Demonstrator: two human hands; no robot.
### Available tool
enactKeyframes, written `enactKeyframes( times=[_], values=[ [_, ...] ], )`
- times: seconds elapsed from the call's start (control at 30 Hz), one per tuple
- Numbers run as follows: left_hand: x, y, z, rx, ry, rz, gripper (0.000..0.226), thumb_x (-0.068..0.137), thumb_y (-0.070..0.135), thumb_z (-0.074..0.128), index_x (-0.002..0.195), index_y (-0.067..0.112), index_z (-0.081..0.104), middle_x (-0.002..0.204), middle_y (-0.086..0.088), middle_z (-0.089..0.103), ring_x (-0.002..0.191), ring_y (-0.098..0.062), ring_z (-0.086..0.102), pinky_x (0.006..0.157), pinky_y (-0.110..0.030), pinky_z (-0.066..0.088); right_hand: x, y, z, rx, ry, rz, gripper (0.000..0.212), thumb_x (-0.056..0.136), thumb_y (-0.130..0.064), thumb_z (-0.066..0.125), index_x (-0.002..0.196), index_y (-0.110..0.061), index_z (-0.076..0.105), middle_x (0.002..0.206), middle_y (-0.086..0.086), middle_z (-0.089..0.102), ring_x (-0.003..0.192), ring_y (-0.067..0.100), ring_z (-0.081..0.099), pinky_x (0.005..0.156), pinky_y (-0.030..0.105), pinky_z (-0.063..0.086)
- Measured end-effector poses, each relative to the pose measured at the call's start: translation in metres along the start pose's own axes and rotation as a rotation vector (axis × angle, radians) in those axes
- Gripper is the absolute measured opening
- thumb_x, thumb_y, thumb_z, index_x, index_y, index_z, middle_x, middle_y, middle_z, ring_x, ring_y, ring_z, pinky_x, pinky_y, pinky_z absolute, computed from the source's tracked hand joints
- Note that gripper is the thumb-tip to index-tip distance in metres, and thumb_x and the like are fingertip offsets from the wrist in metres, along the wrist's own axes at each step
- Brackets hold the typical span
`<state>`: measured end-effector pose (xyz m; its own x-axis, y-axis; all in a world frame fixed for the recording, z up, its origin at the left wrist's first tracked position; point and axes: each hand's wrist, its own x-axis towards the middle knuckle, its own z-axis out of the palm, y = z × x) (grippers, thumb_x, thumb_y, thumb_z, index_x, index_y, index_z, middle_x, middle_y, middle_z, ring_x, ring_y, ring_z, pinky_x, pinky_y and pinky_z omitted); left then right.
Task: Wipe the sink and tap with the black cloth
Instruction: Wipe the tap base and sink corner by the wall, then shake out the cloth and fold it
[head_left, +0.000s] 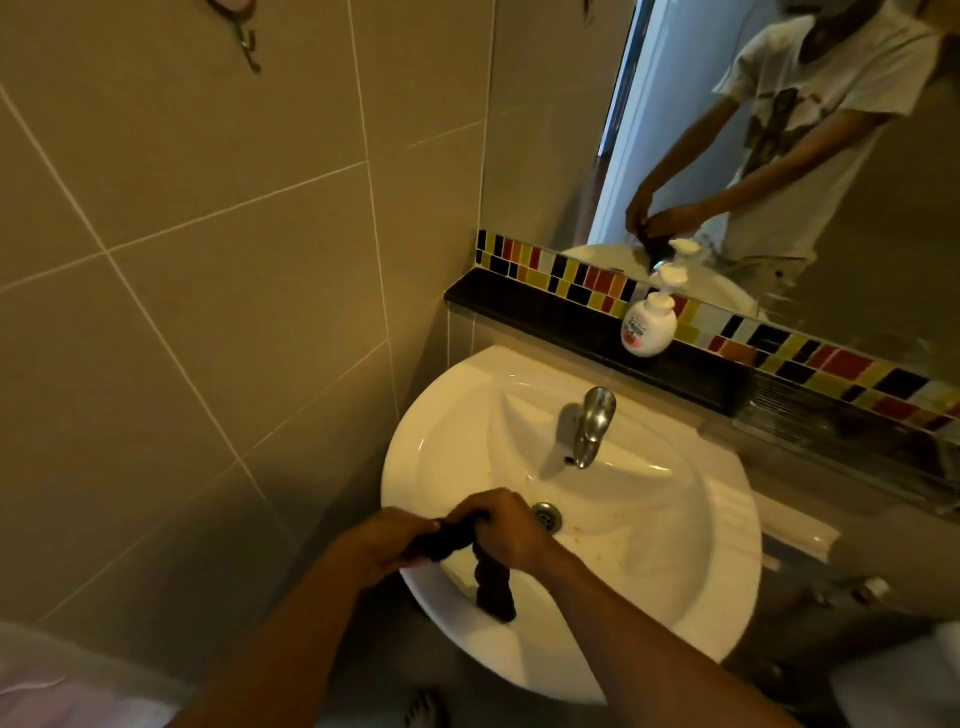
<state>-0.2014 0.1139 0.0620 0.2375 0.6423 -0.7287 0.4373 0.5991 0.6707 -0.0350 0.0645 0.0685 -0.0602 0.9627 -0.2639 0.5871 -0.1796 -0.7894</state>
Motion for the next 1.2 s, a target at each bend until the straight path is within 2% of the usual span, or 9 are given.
enactKeyframes(
  times=[0.07, 0.23, 0.33, 0.47, 0.63, 0.8, 0.93, 1.07, 1.2],
  values=[
    [-0.007, 0.025, 0.007, -0.083, 0.03, 0.083, 0.023, 0.094, 0.011, 0.055, 0.11, -0.003, 0.062, 0.074, -0.009, 0.069, 0.071, -0.02, 0.063, 0.057, -0.024, 0.053, -0.003, -0.009, -0.02, 0.056, 0.058, -0.037, 0.039, 0.079, 0.012, 0.048, 0.099, -0.011, 0.072, 0.103, 0.007, 0.07, 0.1, 0.019, 0.063, 0.094, 0.031, 0.05],
    [-0.033, 0.095, 0.027, -0.064, 0.008, 0.338, 0.013, 0.096, 0.012, 0.05, 0.099, 0.007, 0.062, 0.097, -0.014, 0.062, 0.082, -0.021, 0.061, 0.067, -0.026, 0.053, -0.01, -0.029, -0.062, 0.234, 0.108, -0.089, 0.039, 0.082, -0.002, 0.061, 0.106, -0.031, 0.051, 0.099, 0.0, 0.058, 0.104, 0.026, 0.06, 0.091, 0.043, 0.054],
    [-0.053, 0.134, 0.037, 0.053, -0.071, 0.464, 0.014, 0.096, 0.011, 0.05, 0.097, 0.01, 0.064, 0.096, -0.012, 0.066, 0.088, -0.023, 0.063, 0.077, -0.031, 0.054, -0.016, -0.047, -0.094, 0.283, 0.203, -0.127, 0.046, 0.087, -0.005, 0.061, 0.121, -0.029, 0.043, 0.101, 0.003, 0.053, 0.097, 0.022, 0.06, 0.076, 0.03, 0.057],
    [-0.083, 0.178, 0.044, 0.185, -0.101, 0.587, 0.021, 0.095, 0.017, 0.052, 0.113, 0.012, 0.062, 0.101, -0.009, 0.067, 0.091, -0.019, 0.065, 0.07, -0.024, 0.053, -0.031, -0.071, -0.136, 0.025, 0.422, -0.213, 0.038, 0.089, -0.012, 0.062, 0.124, -0.021, 0.052, 0.122, 0.008, 0.049, 0.106, 0.021, 0.058, 0.085, 0.026, 0.052],
    [-0.124, 0.222, 0.052, 0.237, -0.123, 0.755, 0.021, 0.092, 0.022, 0.058, 0.107, 0.01, 0.065, 0.088, -0.003, 0.069, 0.079, -0.012, 0.064, 0.06, -0.016, 0.049, -0.053, -0.105, -0.195, -0.077, 0.58, -0.323, 0.017, 0.086, -0.02, 0.067, 0.102, -0.019, 0.059, 0.112, 0.003, 0.053, 0.099, 0.018, 0.059, 0.087, 0.03, 0.054],
    [-0.157, 0.254, 0.068, 0.031, -0.239, 0.877, 0.017, 0.094, 0.025, 0.054, 0.093, 0.014, 0.067, 0.073, 0.005, 0.073, 0.069, -0.005, 0.068, 0.058, -0.017, 0.053, -0.075, -0.138, -0.242, -0.191, 0.66, -0.358, 0.006, 0.091, -0.026, 0.061, 0.094, -0.021, 0.059, 0.089, 0.0, 0.067, 0.079, 0.012, 0.065, 0.069, 0.026, 0.055],
    [-0.174, 0.269, 0.083, -0.032, -0.32, 0.968, 0.023, 0.095, 0.027, 0.051, 0.11, 0.014, 0.063, 0.102, -0.005, 0.07, 0.09, -0.016, 0.068, 0.07, -0.024, 0.056, -0.093, -0.154, -0.271, -0.166, 0.802, -0.375, 0.005, 0.094, -0.025, 0.057, 0.093, -0.02, 0.058, 0.084, -0.001, 0.064, 0.073, 0.008, 0.062, 0.06, 0.016, 0.045],
    [-0.191, 0.286, 0.097, 0.196, -0.143, 1.125, 0.024, 0.092, 0.017, 0.058, 0.116, 0.016, 0.059, 0.11, -0.001, 0.063, 0.091, -0.012, 0.064, 0.062, -0.016, 0.052, -0.114, -0.165, -0.298, -0.085, 0.856, -0.369, 0.007, 0.094, -0.025, 0.056, 0.09, -0.021, 0.057, 0.085, 0.003, 0.064, 0.077, 0.016, 0.065, 0.067, 0.026, 0.056],
    [-0.201, 0.302, 0.114, 0.188, -0.118, 1.185, 0.013, 0.092, 0.018, 0.058, 0.105, 0.019, 0.062, 0.097, 0.006, 0.064, 0.085, -0.007, 0.064, 0.066, -0.016, 0.054, -0.135, -0.167, -0.323, -0.012, 0.894, -0.335, 0.011, 0.096, -0.02, 0.052, 0.099, -0.012, 0.059, 0.091, 0.008, 0.064, 0.07, 0.011, 0.063, 0.057, 0.017, 0.05]
  ],
)
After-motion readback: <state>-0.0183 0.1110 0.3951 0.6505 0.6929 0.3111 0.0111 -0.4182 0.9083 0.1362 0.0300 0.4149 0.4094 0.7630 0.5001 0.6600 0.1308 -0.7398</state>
